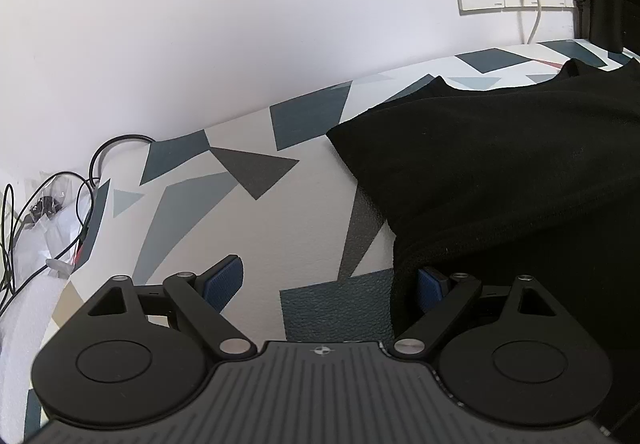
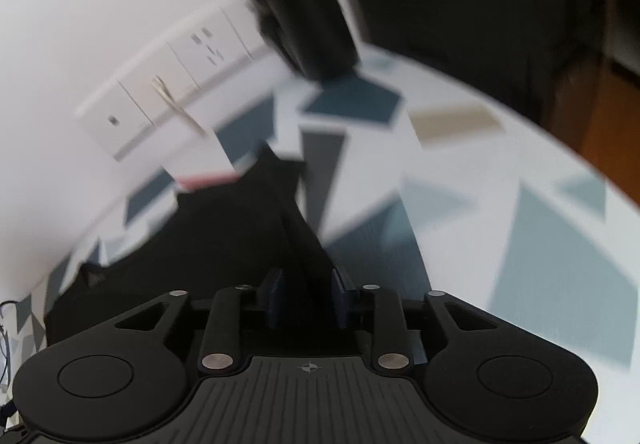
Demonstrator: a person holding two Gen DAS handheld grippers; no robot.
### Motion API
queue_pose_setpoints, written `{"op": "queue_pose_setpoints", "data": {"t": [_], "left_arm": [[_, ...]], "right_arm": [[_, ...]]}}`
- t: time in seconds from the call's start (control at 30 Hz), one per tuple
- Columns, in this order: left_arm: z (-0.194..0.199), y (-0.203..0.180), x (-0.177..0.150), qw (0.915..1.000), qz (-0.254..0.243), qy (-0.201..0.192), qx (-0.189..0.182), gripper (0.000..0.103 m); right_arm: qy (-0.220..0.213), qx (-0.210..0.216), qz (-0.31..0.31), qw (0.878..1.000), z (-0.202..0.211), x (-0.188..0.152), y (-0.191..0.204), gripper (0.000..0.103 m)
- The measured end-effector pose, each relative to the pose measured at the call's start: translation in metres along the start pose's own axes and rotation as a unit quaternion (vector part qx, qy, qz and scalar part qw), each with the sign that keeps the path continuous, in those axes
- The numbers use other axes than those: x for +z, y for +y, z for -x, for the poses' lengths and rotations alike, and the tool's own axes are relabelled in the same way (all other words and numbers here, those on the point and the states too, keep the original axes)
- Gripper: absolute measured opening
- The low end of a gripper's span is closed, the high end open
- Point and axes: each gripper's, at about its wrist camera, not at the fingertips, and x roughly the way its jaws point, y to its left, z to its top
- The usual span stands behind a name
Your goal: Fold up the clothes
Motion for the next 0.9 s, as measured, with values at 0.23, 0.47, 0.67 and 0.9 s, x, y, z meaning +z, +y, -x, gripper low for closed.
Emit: {"op": "queue_pose_setpoints", "data": {"t": [0.23, 0.47, 0.67, 0.9], "left_arm": [[0.0, -0.002, 0.0, 0.9999, 0.005, 0.001, 0.009, 0.09], [0.0, -0.003, 0.0, 0.9998, 0.011, 0.001, 0.017, 0.091], [0.002, -0.011, 0.001, 0.9993, -0.001, -0.001, 0.038, 0.092], [0.002, -0.017, 0.003, 0.9985, -0.001, 0.001, 0.055, 0.094]], "right_arm": [[0.028, 0.013, 0.04, 0.999, -0.046, 0.024, 0.011, 0.028], [-0.03, 0.02, 0.12, 0.992, -0.022, 0.028, 0.046, 0.005], [-0.055, 0.033, 0.143, 0.988, -0.044, 0.062, 0.063, 0.005], [0.013, 0.006, 0.094, 0.996, -0.105, 0.056, 0.035, 0.022]]}}
